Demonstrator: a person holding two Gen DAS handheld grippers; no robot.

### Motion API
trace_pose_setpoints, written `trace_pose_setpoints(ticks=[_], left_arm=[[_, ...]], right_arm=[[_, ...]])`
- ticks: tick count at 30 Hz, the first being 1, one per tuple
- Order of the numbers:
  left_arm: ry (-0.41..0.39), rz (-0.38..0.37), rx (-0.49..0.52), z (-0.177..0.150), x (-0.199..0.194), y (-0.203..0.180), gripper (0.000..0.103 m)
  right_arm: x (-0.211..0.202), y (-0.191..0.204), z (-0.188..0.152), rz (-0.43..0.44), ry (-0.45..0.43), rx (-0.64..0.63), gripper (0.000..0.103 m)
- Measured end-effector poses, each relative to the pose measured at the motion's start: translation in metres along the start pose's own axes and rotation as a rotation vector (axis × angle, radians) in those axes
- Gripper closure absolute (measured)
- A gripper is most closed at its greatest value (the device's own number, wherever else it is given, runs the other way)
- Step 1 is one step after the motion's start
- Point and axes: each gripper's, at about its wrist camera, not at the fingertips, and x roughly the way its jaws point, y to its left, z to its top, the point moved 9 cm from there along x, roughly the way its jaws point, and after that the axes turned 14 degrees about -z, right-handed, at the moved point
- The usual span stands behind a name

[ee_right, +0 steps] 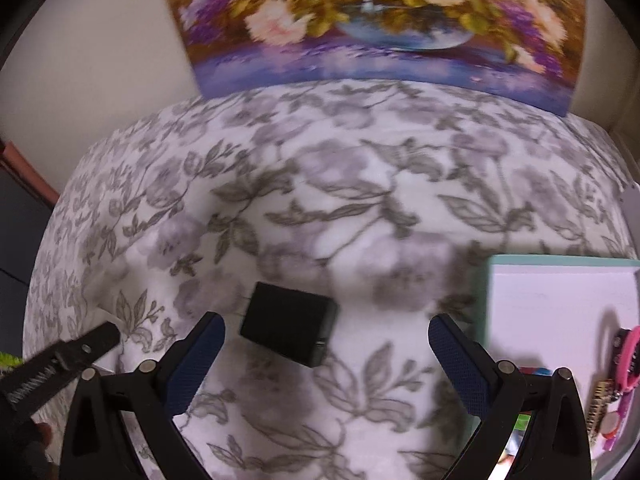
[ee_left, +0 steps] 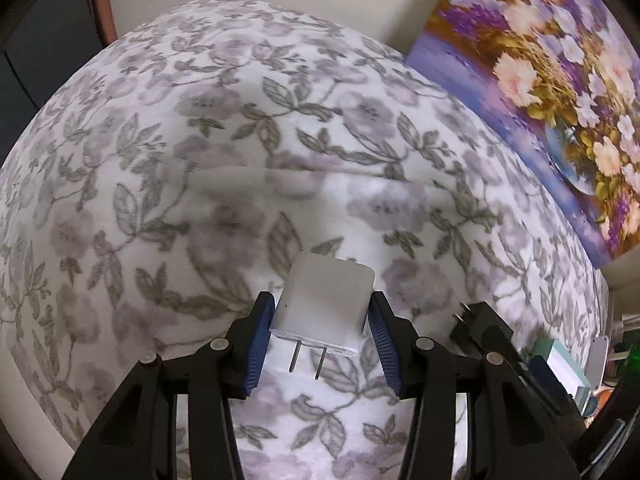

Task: Organize rigid objects
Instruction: 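Grasp the black charger with the right tool while the left tool holds the white charger, then carry the black charger over the tray with the right tool while the left tool carries the white charger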

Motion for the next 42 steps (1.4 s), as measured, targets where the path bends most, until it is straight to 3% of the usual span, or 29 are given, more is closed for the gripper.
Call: trace_pose_setpoints(ticks=[12, 25, 34, 42], left_arm=[[0.020, -0.002, -0.020, -0.004, 0.005, 0.010, 0.053], [0.037, 0.007, -0.024, -0.006, 0.009, 0.014, 0.053], [0.026, -0.010, -0.009, -0.004, 0.004, 0.003, 0.053], [-0.022, -0.039, 0.067, -0.006, -0.023, -0.033, 0.053]], right_arm=[[0.027, 0.029, -0.005, -0.052, 0.000, -0.064, 0.003], [0.034, 0.035, -0.005, -0.079, -0.015, -0.099, 0.028], [0.025, 0.026, -0.009, -0.052, -0.003, -0.089, 0.028], [-0.011, -0.005, -0.008, -0.050, -0.025, -0.059, 0.028]])
